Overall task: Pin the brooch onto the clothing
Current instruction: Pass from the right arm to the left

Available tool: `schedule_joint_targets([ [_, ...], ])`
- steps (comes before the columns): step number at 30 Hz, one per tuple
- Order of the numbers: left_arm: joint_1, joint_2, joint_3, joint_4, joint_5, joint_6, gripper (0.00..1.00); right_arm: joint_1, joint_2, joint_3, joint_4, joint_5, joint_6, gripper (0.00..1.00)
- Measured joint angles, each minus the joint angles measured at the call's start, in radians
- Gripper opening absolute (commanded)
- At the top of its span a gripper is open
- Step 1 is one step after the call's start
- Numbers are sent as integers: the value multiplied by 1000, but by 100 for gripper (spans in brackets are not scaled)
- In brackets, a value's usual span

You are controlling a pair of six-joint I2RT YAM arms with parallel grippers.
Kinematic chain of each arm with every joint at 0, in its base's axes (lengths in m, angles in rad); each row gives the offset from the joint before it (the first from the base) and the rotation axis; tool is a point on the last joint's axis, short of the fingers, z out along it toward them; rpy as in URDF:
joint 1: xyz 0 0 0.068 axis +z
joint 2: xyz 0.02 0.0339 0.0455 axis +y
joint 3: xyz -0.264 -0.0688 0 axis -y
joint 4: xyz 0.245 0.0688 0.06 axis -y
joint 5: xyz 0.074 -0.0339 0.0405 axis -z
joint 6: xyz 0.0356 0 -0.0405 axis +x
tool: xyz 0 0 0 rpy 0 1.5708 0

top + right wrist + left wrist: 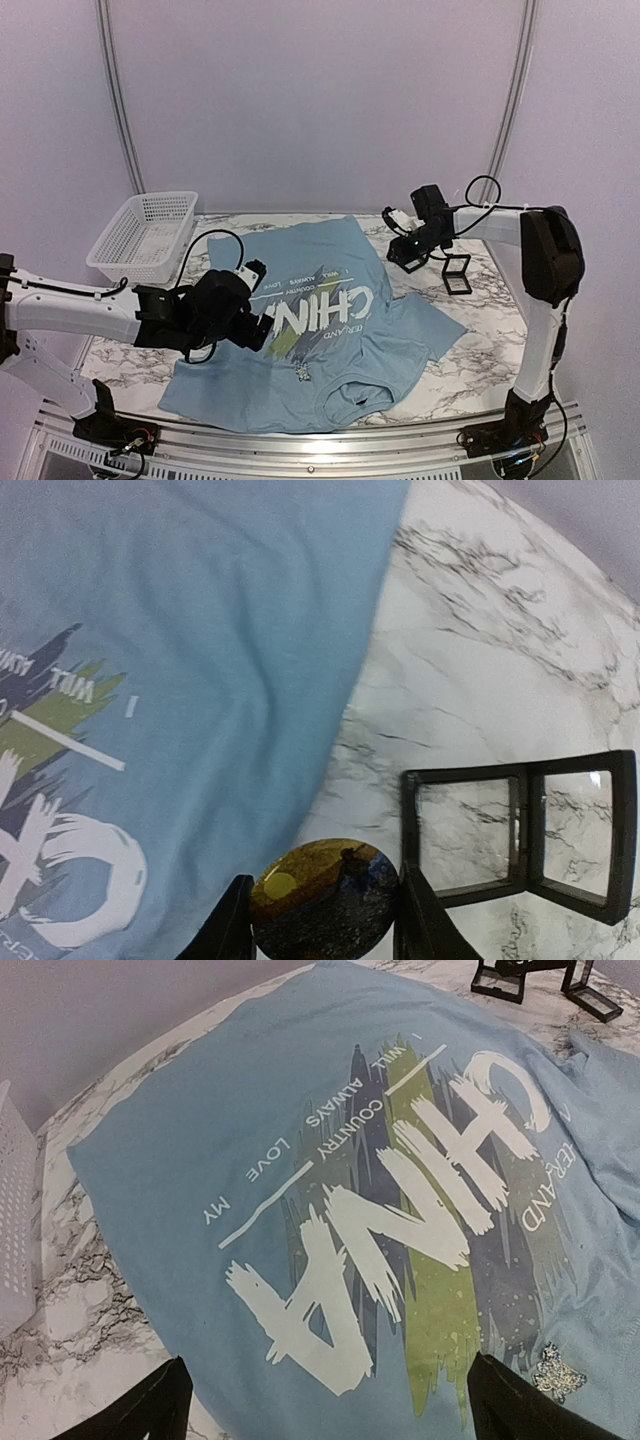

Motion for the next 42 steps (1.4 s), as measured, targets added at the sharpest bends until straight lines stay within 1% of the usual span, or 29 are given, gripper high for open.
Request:
schedule_joint_targets([
  [3, 0, -34, 0, 13, 4, 51, 96, 80, -68, -34, 5, -34, -38, 22],
  [6, -1, -85, -1, 34, 26, 177, 95, 176, -133, -35, 4, -98, -84, 23],
  [9, -12, -162, -29, 107, 80, 375, 95, 273, -197, -39, -16, -178, -134, 23],
  [12, -23, -272, -100, 209, 181, 643, 93, 353, -257, -58, -48, -255, -172, 23],
  [13, -24, -291, -111, 229, 207, 708, 92, 381, -275, -66, -65, -281, -181, 23],
  [15, -27, -315, -119, 262, 267, 875, 87, 442, -314, -87, -107, -339, -201, 23],
  [19, -51, -310, -118, 301, 335, 1124, 66, 537, -373, -119, -184, -426, -218, 23],
  [20, -66, -307, -117, 302, 349, 1174, 64, 561, -388, -127, -200, -450, -218, 24],
  [22, -99, -307, -117, 301, 380, 1247, 62, 594, -409, -138, -217, -485, -214, 24],
  [25, -145, -307, -113, 299, 411, 1325, 58, 633, -438, -154, -227, -525, -205, 23],
  [29, -188, -287, -73, 275, 410, 1384, 48, 671, -451, -156, -234, -544, -191, 23],
  [31, -208, -273, -51, 274, 403, 1406, 47, 686, -451, -156, -237, -543, -189, 23],
  [35, -225, -257, -33, 269, 413, 1412, 46, 716, -451, -156, -244, -541, -188, 23],
  [37, -226, -253, -27, 261, 428, 1406, 42, 726, -451, -156, -248, -539, -188, 23],
  [39, -227, -249, -17, 240, 438, 1395, 35, 727, -451, -156, -249, -537, -188, 23],
  [42, -227, -244, -8, 214, 441, 1383, 34, 728, -451, -156, -249, -534, -187, 23],
])
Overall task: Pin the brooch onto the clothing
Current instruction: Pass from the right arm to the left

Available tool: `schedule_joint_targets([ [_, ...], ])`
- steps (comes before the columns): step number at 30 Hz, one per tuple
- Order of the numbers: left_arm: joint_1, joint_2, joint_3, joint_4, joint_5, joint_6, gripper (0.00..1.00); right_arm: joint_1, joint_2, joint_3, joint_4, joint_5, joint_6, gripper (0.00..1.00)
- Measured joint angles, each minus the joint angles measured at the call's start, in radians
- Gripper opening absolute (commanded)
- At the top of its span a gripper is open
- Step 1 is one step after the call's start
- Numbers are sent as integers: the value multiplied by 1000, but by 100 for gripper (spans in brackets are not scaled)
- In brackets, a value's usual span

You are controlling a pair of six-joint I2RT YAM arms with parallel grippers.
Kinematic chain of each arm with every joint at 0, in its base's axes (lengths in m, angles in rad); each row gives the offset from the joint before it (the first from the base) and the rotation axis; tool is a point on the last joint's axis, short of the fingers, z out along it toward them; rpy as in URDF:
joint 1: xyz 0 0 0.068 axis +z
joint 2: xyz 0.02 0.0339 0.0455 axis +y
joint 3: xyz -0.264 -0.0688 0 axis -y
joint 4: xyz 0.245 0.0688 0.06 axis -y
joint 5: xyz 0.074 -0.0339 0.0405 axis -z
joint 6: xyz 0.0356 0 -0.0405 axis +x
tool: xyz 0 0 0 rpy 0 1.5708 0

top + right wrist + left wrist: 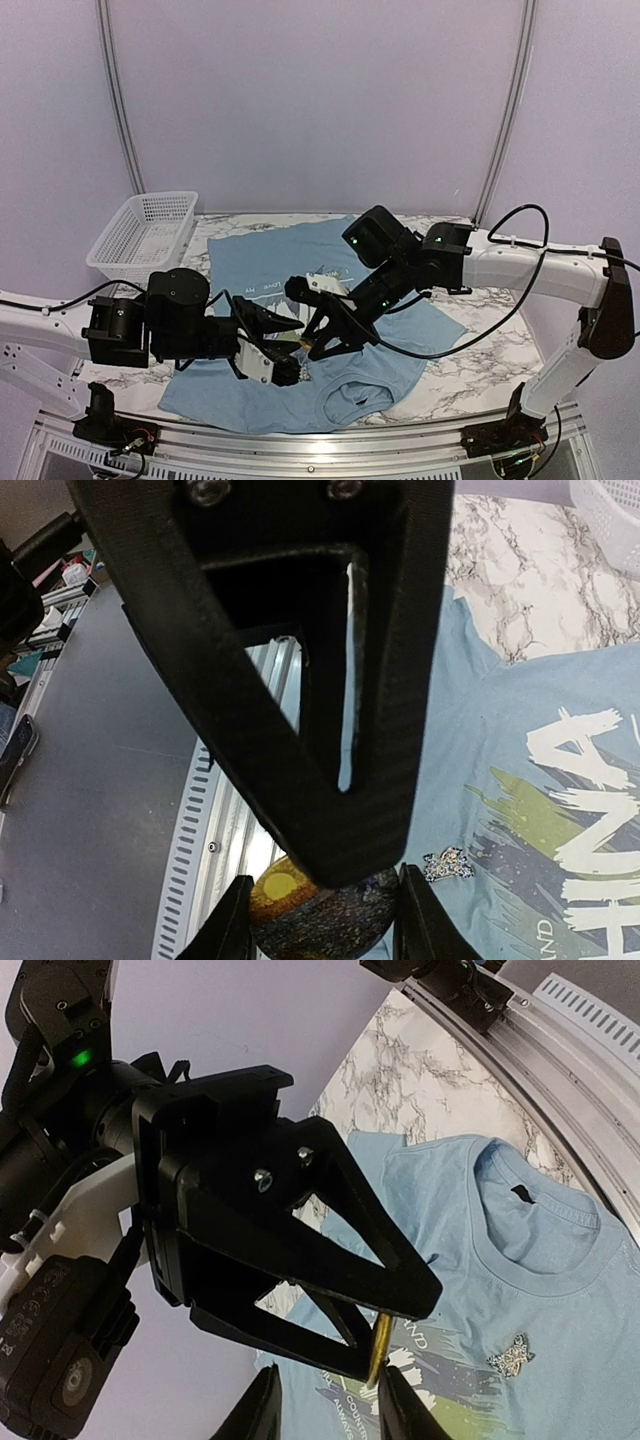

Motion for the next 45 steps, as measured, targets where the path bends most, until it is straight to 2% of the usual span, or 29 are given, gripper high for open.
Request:
schedule_joint_targets([
  [12, -1, 68, 42, -51, 7, -15, 33, 9, 0, 1, -6, 6, 0, 22],
  [14, -1, 73, 42, -51, 7, -14, 26, 10, 0, 1, -6, 6, 0, 22],
  [18, -1, 75, 43, -53, 6, -14, 2, 10, 0, 5, -7, 6, 0, 22],
  [23, -1, 75, 43, -66, 8, -11, 0, 10, 0, 7, -11, 3, 0, 23],
  [25, -1, 74, 43, -66, 11, -16, 0, 10, 0, 7, -12, 2, 0, 37],
  [26, -1, 72, 43, -67, 13, -24, 0, 10, 0, 7, -11, 1, 0, 50],
  [27, -1, 71, 42, -67, 15, -37, 0, 10, 0, 8, -11, 1, 0, 73],
  [28, -1, 68, 42, -65, 16, -63, 0, 10, 0, 9, -10, 4, 0, 90],
  [29, -1, 64, 42, -56, 14, -96, 0, 10, -2, 10, -7, 17, 1, 98],
  [33, 1, 46, 42, 17, -8, -309, 0, -9, -57, 0, 18, 84, -5, 99],
  [35, 8, 45, 48, 43, -28, -476, 0, -42, -143, -28, 65, 97, 0, 98],
  [39, 23, 45, 73, 72, -33, -808, 0, -134, -399, -185, 304, 92, 51, 98],
  [40, 27, 45, 78, 88, -25, -887, 0, -146, -465, -241, 380, 89, 72, 98],
  [42, 32, 45, 86, 126, -2, -1026, 0, -147, -546, -330, 516, 79, 125, 91],
  [45, 34, 44, 87, 187, 29, -1171, 0, -145, -583, -419, 724, 45, 230, 72],
])
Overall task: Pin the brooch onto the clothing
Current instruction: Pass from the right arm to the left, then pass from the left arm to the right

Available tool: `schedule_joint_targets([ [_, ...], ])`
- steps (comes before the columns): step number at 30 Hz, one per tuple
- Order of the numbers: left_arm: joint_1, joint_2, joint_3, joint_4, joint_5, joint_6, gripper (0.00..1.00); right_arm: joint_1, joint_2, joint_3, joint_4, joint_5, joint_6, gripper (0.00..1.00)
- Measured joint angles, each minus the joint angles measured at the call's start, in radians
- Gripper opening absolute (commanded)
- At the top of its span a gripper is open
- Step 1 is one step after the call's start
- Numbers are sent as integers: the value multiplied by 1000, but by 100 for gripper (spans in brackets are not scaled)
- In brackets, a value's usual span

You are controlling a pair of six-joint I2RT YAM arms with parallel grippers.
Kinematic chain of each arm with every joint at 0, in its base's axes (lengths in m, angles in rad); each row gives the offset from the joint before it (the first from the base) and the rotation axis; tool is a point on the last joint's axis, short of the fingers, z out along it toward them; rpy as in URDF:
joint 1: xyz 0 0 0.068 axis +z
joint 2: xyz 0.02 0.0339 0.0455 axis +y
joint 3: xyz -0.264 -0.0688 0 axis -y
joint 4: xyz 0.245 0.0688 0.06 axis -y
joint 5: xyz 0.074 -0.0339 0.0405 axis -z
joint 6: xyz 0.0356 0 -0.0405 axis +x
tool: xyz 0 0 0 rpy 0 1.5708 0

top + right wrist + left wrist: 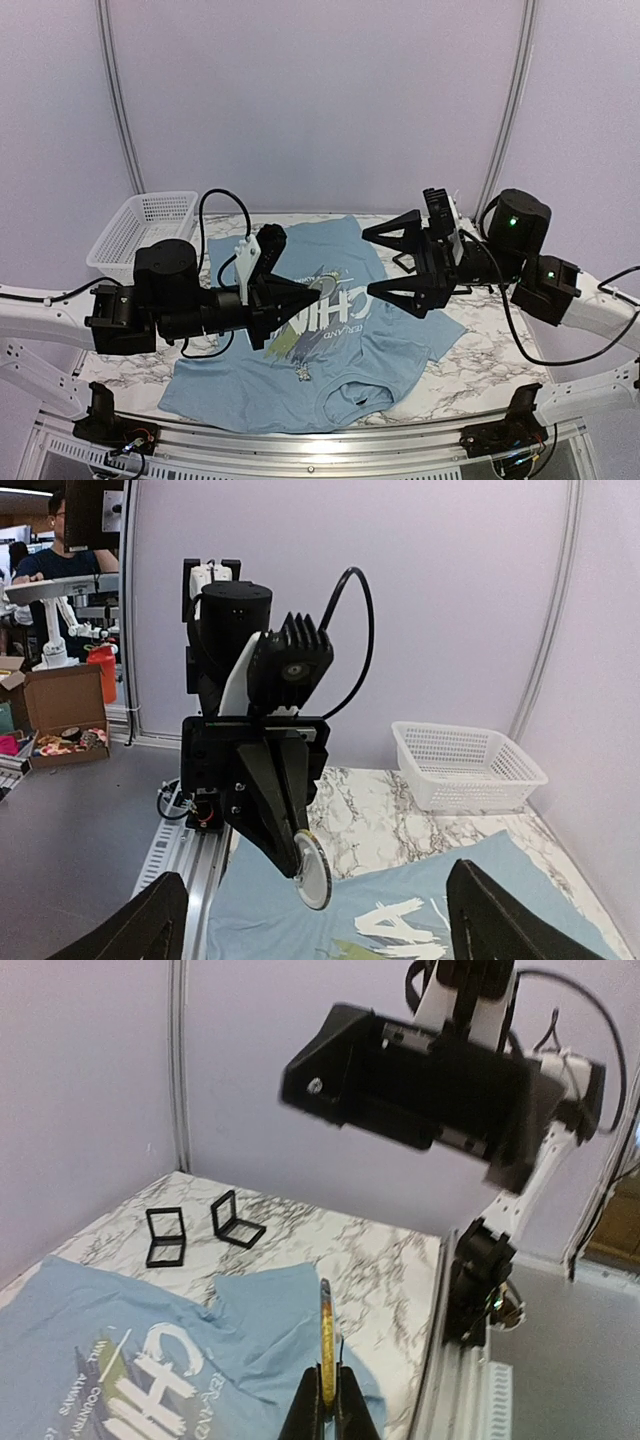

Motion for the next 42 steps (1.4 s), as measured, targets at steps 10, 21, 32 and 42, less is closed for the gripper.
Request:
schedule_joint_targets([
  [10, 0, -18, 0, 118, 74, -167, 0, 29, 101, -37, 192, -66, 200, 30],
  [21, 0, -18, 0, 136, 103, -175, 0, 34, 159, -37, 212, -128, 242, 20],
  [32, 0, -25, 3, 103, 87, -144, 0, 37, 175, 101, 27, -125, 144, 34],
  [42, 0, 54, 423, -530, -18, 8, 0, 38, 317, 499, -607, 27, -197, 39],
])
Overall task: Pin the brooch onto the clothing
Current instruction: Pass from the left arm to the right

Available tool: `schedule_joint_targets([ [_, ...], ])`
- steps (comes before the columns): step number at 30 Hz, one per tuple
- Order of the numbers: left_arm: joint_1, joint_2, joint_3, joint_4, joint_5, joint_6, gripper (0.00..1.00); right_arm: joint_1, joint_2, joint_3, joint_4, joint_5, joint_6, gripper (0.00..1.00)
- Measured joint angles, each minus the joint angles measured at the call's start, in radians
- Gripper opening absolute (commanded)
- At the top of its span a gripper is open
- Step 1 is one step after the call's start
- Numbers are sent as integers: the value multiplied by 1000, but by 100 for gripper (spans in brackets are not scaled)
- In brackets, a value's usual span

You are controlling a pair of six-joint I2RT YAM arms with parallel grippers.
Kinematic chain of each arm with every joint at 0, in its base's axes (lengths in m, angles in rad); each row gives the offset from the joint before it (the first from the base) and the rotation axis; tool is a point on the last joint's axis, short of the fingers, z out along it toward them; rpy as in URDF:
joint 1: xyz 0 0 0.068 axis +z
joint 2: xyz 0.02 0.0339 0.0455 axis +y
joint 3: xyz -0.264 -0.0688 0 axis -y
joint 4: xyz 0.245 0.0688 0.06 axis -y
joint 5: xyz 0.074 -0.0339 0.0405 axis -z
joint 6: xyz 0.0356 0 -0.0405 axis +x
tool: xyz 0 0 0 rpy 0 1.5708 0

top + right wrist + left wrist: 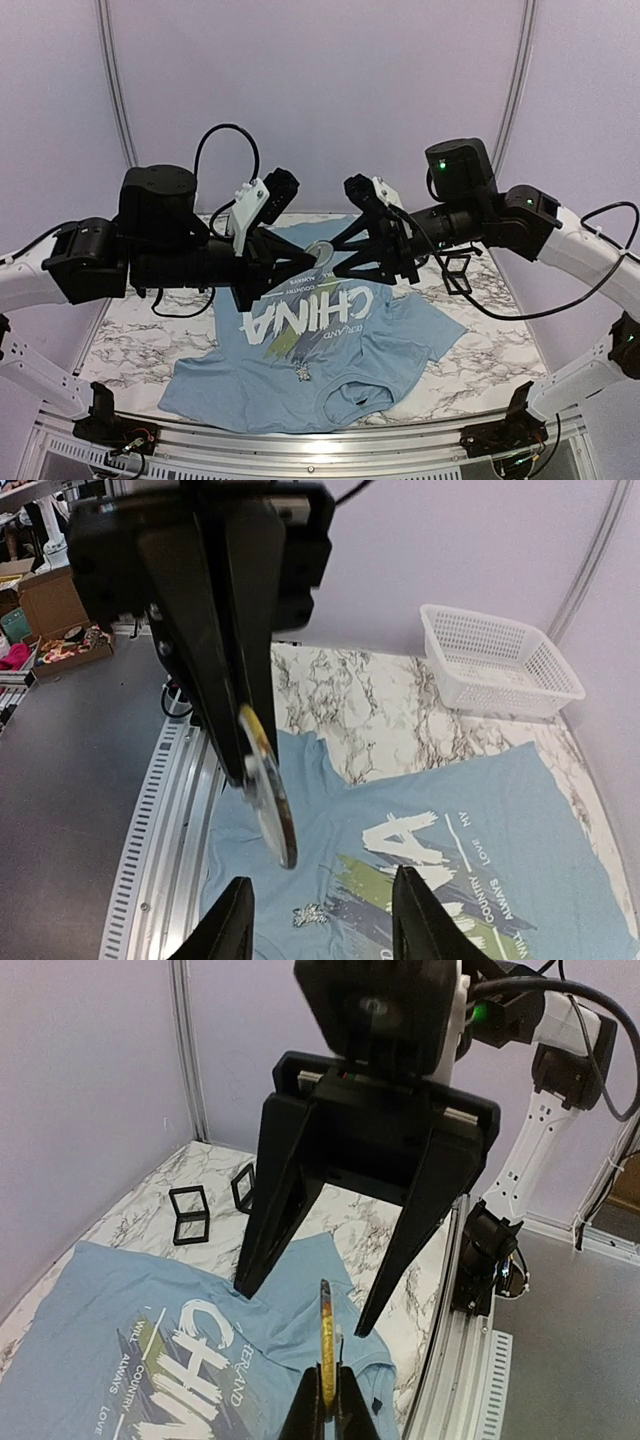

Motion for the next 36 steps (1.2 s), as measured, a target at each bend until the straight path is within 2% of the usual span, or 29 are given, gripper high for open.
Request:
schedule_joint_targets([
  [4, 0, 13, 83, -125, -5, 42, 0, 17, 40, 21, -100, 21, -52, 39],
  [8, 0, 33, 95, -203, -4, 66, 0, 38, 68, 21, -147, 31, -72, 53],
  [10, 0, 43, 95, -233, -4, 75, 0, 39, 68, 21, -153, 39, -79, 53],
  [13, 0, 48, 95, -269, -4, 82, 0, 39, 66, 27, -150, 44, -82, 39],
  [15, 0, 48, 97, -278, -4, 86, 0, 39, 66, 38, -140, 37, -78, 32],
  [21, 0, 48, 100, -283, -1, 94, 0, 39, 70, 55, -113, 10, -74, 21],
  [27, 0, 57, 105, -284, 8, 99, 0, 42, 92, 55, -100, -24, -67, 16],
  [29, 0, 61, 106, -285, 14, 102, 0, 43, 98, 54, -95, -32, -63, 11],
  [31, 0, 66, 108, -285, 18, 105, 0, 44, 98, 54, -90, -42, -61, 0],
  [34, 2, 69, 110, -286, 21, 106, 0, 46, 98, 54, -88, -56, -60, 0],
  [35, 4, 69, 110, -287, 22, 106, 2, 46, 98, 54, -88, -56, -59, 0],
  [36, 4, 69, 110, -288, 22, 106, 20, 46, 99, 53, -88, -57, -59, 0],
])
